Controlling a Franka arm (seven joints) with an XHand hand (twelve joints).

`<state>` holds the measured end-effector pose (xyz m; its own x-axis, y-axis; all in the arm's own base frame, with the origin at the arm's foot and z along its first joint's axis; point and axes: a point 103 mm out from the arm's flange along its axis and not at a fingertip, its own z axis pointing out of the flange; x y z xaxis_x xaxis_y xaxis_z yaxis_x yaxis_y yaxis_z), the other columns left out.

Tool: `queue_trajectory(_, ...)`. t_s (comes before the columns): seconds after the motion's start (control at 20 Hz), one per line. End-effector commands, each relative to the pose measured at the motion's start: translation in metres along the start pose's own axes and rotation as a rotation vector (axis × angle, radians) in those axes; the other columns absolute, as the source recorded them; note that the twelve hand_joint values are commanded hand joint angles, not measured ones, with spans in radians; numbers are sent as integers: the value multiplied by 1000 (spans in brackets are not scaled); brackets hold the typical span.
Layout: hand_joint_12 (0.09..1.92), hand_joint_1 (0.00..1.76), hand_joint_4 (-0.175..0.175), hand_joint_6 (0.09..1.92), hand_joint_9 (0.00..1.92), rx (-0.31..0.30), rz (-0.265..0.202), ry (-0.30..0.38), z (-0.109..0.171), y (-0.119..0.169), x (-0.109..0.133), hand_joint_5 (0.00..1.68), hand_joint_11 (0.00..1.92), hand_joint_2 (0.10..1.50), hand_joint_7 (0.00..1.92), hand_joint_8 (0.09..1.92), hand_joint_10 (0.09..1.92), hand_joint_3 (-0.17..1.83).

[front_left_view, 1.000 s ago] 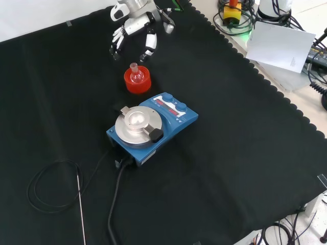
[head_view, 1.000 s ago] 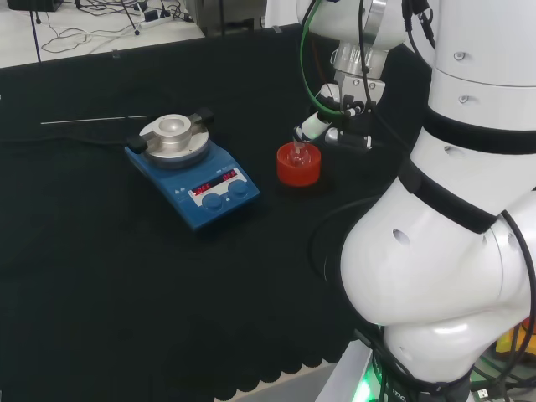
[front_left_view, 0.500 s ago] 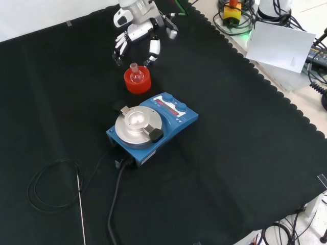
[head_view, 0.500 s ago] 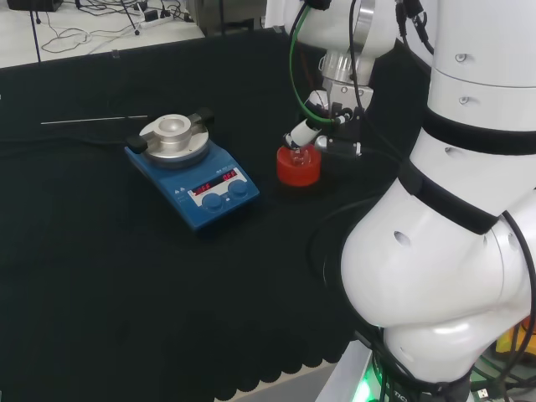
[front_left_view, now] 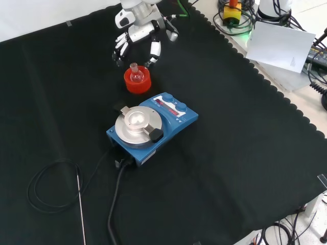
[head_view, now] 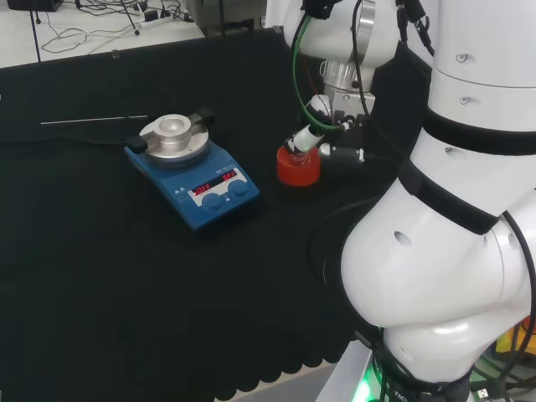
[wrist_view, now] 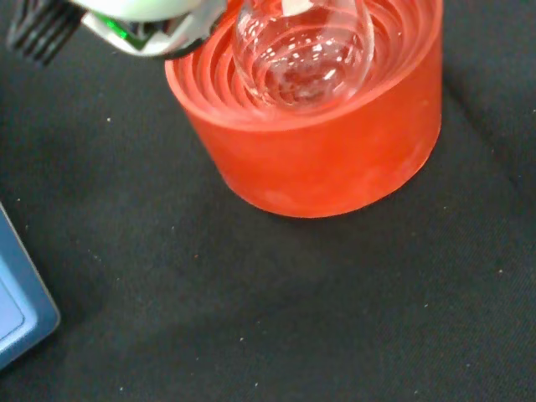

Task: Pick up the round-bottom flask.

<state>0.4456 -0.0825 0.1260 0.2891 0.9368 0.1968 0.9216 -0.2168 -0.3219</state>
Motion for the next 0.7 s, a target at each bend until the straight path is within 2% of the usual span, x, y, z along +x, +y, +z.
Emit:
queue_trajectory(0.05, 1399, 861, -14, 87, 332, -2, 14, -18, 8, 2, 5, 575, 110, 584, 133, 632, 678, 639)
queue_trajectory(0.2, 1398, 885, -16, 87, 330, -12, 24, -28, 8, 6, -4, 578, 111, 586, 128, 632, 678, 638)
queue_trajectory(0.6, 1395, 935, -20, 87, 327, -46, 18, -35, 13, 11, -3, 601, 121, 593, 123, 634, 676, 636)
queue_trajectory(0.7, 1394, 946, -25, 87, 339, -54, 18, -34, 13, 12, -3, 651, 133, 595, 136, 640, 680, 636)
